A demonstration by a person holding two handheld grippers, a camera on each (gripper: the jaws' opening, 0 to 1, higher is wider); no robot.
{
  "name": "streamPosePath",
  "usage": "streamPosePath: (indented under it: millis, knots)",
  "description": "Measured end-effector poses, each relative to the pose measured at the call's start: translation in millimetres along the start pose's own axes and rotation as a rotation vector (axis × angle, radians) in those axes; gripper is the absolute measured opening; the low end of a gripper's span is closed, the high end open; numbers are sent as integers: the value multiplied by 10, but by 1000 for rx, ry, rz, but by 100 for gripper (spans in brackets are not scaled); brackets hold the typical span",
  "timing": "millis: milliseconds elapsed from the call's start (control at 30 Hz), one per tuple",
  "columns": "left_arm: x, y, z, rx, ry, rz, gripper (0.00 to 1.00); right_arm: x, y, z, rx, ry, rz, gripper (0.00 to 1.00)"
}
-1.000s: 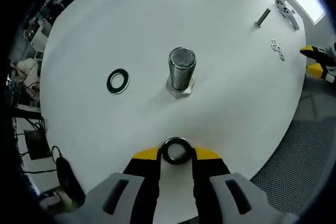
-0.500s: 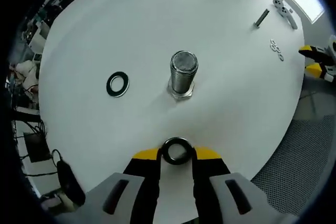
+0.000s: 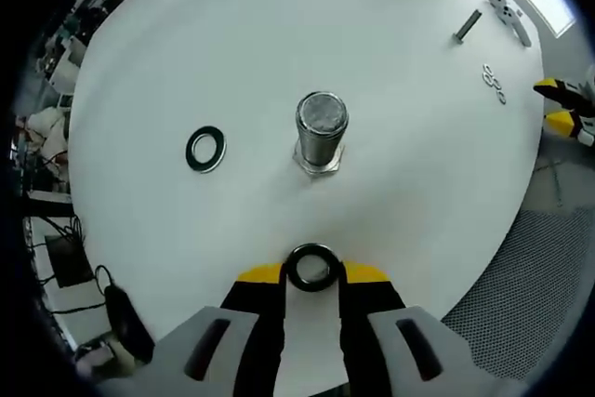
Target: Place the washer onto the threaded stud by aligning its center hole with the stud, sliding it down to the base, and recovering from edge contact or off-axis alignment until the washer reaches the visible bottom stop.
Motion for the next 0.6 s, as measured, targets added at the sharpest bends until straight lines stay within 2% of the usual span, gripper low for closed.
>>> streamPosePath:
  millis: [100,167,467,600]
  knots:
    - [-4,-2,-12,-3,-17,0,19,1,0,1,1,0,-1,33]
    - [-10,-15,-16,24,-23,-1,18,-3,2,1,-4,2,-2,33]
    - [-14,-24,-7,65,0,-11,18,2,-4,-7,-4,7,-5,33]
    - [-41,-7,13,64,-11,-14,18,-2,-7,-4,-1,6,-5,33]
Point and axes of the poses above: the point that each gripper's makers call its tool centre point, and the gripper's own axes: x roughly forward along the fingers, y roughly to its left, z roughly out of its top, the point moved 3 cm from there along -x, roughly backward along the fingers, and after that the axes turned 2 degrees about -z, right-handed, at the moved point
